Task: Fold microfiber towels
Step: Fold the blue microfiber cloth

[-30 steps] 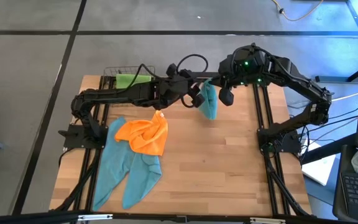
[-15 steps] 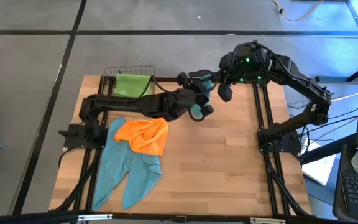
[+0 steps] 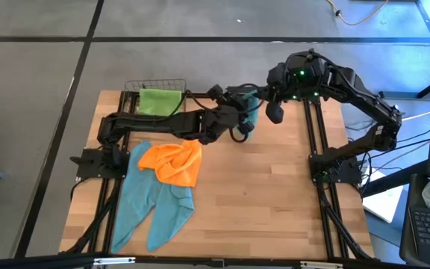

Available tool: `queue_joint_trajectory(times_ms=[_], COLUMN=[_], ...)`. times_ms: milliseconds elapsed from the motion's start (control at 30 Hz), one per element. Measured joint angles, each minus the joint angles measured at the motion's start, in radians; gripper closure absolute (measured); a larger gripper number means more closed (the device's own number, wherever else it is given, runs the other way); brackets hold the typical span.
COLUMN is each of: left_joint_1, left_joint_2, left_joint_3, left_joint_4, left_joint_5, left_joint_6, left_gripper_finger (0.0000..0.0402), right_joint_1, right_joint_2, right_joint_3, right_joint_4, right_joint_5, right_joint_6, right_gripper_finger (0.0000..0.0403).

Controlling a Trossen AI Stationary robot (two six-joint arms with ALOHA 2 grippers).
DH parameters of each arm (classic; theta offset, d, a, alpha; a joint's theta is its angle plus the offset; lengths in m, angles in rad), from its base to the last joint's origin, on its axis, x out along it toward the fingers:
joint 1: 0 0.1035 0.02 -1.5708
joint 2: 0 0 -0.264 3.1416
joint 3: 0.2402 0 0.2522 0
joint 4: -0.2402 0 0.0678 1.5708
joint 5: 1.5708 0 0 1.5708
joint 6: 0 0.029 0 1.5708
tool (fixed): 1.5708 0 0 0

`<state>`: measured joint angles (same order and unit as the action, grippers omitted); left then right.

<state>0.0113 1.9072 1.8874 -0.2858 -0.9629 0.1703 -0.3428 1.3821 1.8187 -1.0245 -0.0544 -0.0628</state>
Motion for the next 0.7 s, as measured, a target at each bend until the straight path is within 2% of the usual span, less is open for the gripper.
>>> queue_joint_trajectory(times_ms=[700], left_joint_1=[0.025], left_joint_2=[0.007], left_joint_3=[0.017], left_joint_4=[0.012], left_joint_5=[0.036], left_joint_6=[-0.031], left_gripper_finger=[0.0238], right_joint_1=[0.0], right_joint_2=[-0.011], right_joint_3=[0.0], right_joint_4=[0.002], right_joint_5=[-0.006], right_joint_6=[0.003], right_gripper_finger=[0.0391])
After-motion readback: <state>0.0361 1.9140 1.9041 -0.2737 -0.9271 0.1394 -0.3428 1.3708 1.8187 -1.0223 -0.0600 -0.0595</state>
